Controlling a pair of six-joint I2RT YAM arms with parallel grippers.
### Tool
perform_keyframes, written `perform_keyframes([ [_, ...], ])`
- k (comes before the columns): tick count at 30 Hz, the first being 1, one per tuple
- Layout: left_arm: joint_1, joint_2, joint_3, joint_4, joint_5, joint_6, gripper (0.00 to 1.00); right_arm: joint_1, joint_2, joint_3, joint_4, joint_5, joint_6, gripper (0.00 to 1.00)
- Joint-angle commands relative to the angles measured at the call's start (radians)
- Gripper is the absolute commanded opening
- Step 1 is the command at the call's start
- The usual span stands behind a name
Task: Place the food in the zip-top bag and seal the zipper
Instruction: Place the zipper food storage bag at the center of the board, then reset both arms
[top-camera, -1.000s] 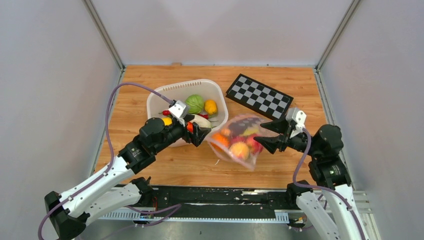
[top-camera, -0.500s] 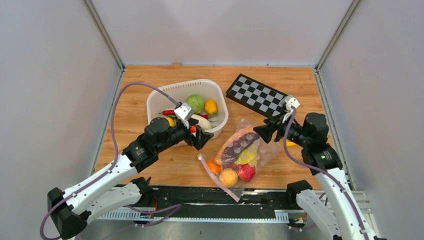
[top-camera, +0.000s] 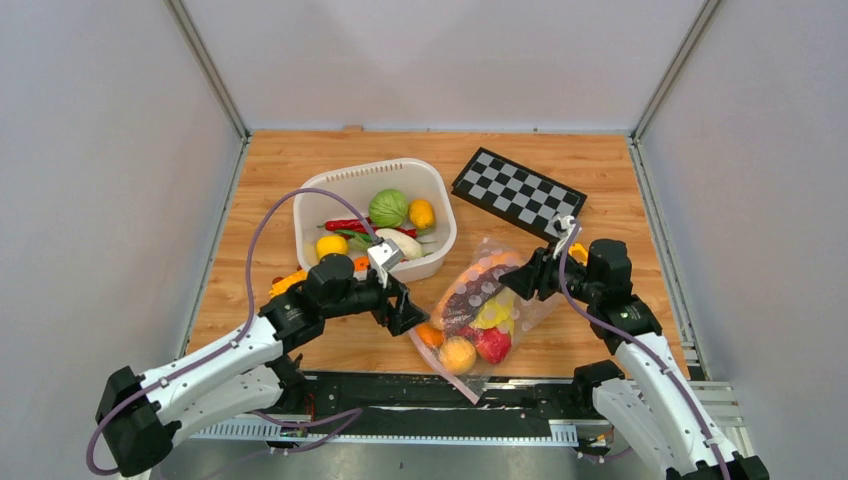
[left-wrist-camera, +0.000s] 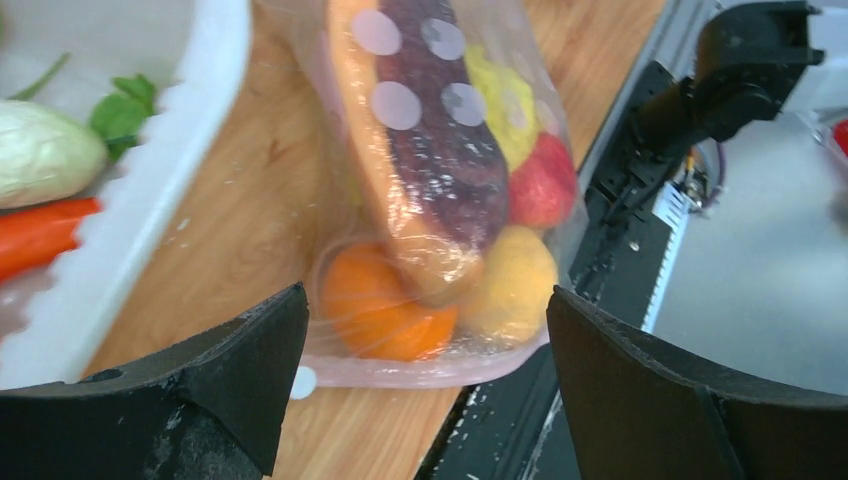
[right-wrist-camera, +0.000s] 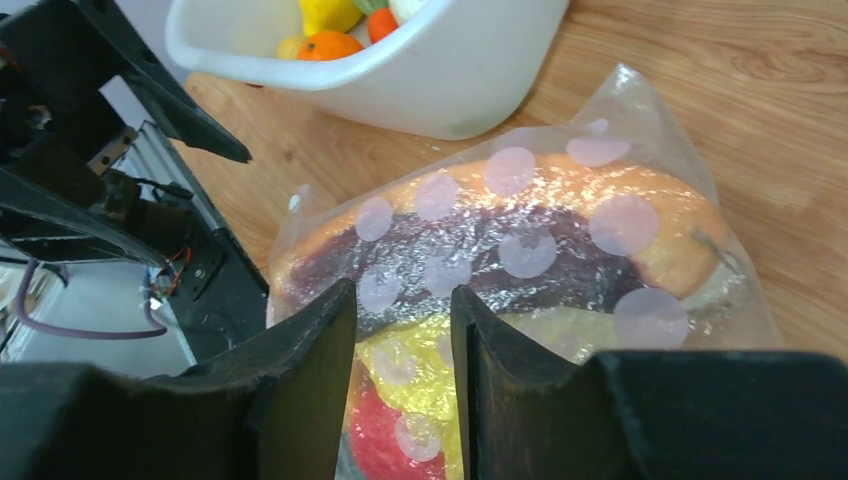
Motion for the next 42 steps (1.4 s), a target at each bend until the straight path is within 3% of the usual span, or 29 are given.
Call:
perform_keyframes([
  [1,-0.069,0.06,0.032,0.076,0.084,0.001,0.94,0.006,0.033,0.003,0.088,-0.134,0.02,0.37],
  [11,-0.238,0.198,-0.008,0.156,-0.029,0.038,0.87,0.135,0.091,-0.037,0.093,-0.153,-0.012,0.19],
  [20,-0.258,0.219,-0.089,0.138,-0.097,0.051,0.8,0.307,0.183,-0.013,0.079,0.022,-0.028,0.16],
  [25,-0.258,0.138,-0.045,0.1,-0.143,0.072,0.84,0.32,0.189,0.001,0.1,0.051,-0.024,0.24],
  [32,-0.259,0.033,0.064,0.061,-0.205,0.106,0.91,0.319,0.101,0.038,0.06,0.24,-0.03,0.49],
  [38,-0.257,-0.025,0.119,0.022,-0.451,0.172,1.0,0.318,-0.042,0.058,0.049,0.614,-0.04,0.78],
  [42,-0.22,-0.026,0.181,-0.041,-0.609,0.204,1.0,0.308,-0.088,0.076,0.034,0.902,-0.043,0.88],
])
